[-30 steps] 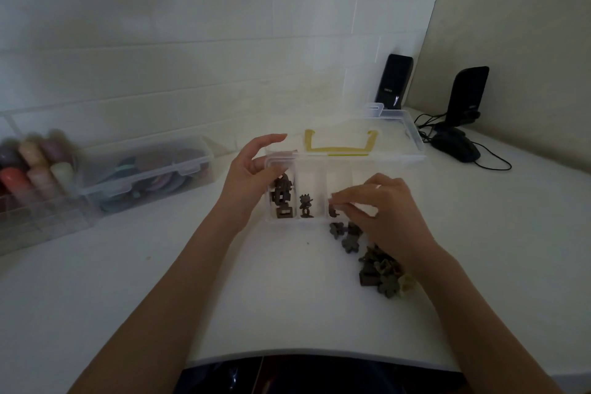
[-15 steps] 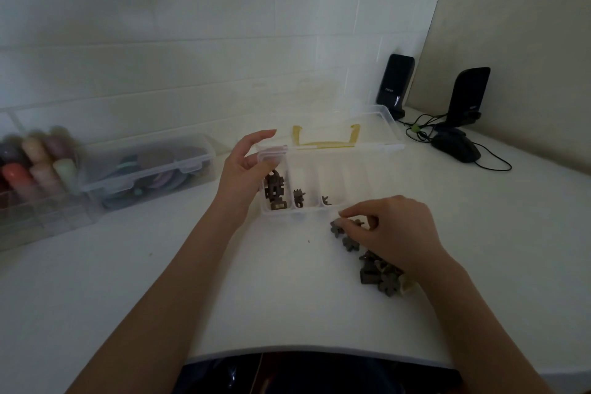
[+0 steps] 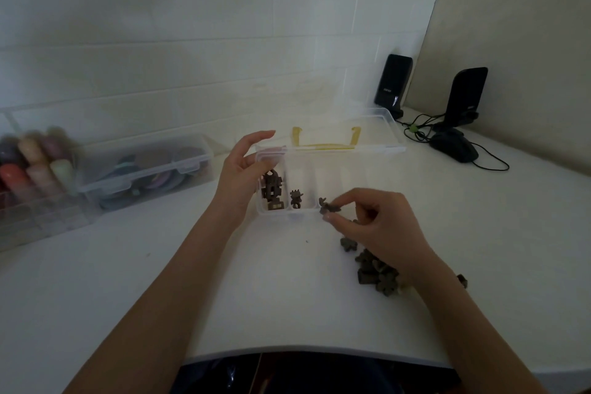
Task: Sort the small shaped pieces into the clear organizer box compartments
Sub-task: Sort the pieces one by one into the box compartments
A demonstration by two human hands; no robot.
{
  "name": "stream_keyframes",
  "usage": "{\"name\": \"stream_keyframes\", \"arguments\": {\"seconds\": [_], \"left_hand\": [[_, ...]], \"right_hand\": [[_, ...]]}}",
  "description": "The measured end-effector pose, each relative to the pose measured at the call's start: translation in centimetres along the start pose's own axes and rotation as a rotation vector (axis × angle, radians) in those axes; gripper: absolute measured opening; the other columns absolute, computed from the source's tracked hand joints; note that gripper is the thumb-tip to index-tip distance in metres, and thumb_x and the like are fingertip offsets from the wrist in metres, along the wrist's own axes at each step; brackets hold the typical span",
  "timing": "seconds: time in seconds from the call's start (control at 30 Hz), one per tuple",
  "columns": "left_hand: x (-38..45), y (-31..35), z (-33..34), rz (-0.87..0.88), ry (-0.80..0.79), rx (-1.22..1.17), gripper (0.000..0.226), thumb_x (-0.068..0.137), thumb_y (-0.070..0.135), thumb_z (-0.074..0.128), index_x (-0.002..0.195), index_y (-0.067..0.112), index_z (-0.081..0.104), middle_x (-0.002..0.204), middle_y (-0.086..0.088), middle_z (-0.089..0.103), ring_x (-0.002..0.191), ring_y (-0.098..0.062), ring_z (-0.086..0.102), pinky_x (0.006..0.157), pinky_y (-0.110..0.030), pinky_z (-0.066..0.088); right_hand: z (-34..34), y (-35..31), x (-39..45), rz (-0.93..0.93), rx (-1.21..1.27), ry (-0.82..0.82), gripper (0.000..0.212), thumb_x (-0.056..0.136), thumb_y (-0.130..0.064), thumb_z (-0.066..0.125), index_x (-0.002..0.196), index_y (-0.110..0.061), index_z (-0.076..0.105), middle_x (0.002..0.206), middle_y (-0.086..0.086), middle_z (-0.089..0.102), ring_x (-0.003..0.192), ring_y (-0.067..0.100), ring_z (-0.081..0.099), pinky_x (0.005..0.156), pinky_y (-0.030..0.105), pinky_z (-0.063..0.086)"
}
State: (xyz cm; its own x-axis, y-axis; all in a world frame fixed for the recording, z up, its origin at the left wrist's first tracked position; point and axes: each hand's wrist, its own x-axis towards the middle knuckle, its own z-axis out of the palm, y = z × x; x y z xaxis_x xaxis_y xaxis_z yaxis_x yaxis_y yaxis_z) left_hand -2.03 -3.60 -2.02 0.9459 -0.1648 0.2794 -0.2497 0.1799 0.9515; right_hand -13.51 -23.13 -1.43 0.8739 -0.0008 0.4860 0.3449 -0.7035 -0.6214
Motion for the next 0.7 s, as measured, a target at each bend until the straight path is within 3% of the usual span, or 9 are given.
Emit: {"name": "stream_keyframes", "arguments": {"seconds": [0.17,0.37,0.5,0.7], "left_hand": [[-0.1,0.2,0.1,-0.022,0.0,-0.003,0.045,0.084,-0.003,0.06,0.105,0.035,0.066,0.085,-0.003,0.071,0.079,-0.022,0.06,0.072,-0.035,0.048],[-0.3,0.5,0.2,-0.03,-0.001,-0.01,0.042,0.083,-0.005,0.058,0.104,0.031,0.066,0.083,-0.002,0.071,0.073,-0.013,0.064,0.062,-0.024,0.052],[-0.4,0.6,0.3,-0.025,-0.002,-0.002,0.042,0.084,-0.005,0.057,0.102,0.033,0.066,0.082,-0.002,0.071,0.074,-0.014,0.063,0.06,-0.023,0.052],[-0.4,0.6,0.2,-0.01,-0.007,0.006,0.042,0.084,-0.006,0.056,0.104,0.03,0.065,0.078,0.003,0.072,0.072,-0.011,0.063,0.061,-0.022,0.052]], "right_hand": [[-0.2,0.2,0.3,0.028,-0.106,0.117,0.012,0.075,-0.036,0.073,0.082,-0.03,0.066,0.046,-0.006,0.031,0.045,0.01,0.031,0.046,0.019,0.024],[0.2,-0.4,0.9,-0.008,-0.339,0.09,0.011,0.079,-0.04,0.069,0.084,-0.031,0.064,0.046,-0.01,0.032,0.043,0.006,0.033,0.045,0.02,0.021],[0.2,-1.4,2.4,-0.022,-0.522,0.017,0.018,0.082,-0.044,0.063,0.085,-0.027,0.063,0.053,-0.014,0.035,0.057,0.005,0.038,0.046,0.02,0.024],[1.3,-2.4,4.4,-0.102,-0.759,-0.098,0.022,0.089,-0.04,0.054,0.088,-0.022,0.067,0.084,-0.006,0.066,0.086,0.016,0.055,0.057,0.025,0.033]]}}
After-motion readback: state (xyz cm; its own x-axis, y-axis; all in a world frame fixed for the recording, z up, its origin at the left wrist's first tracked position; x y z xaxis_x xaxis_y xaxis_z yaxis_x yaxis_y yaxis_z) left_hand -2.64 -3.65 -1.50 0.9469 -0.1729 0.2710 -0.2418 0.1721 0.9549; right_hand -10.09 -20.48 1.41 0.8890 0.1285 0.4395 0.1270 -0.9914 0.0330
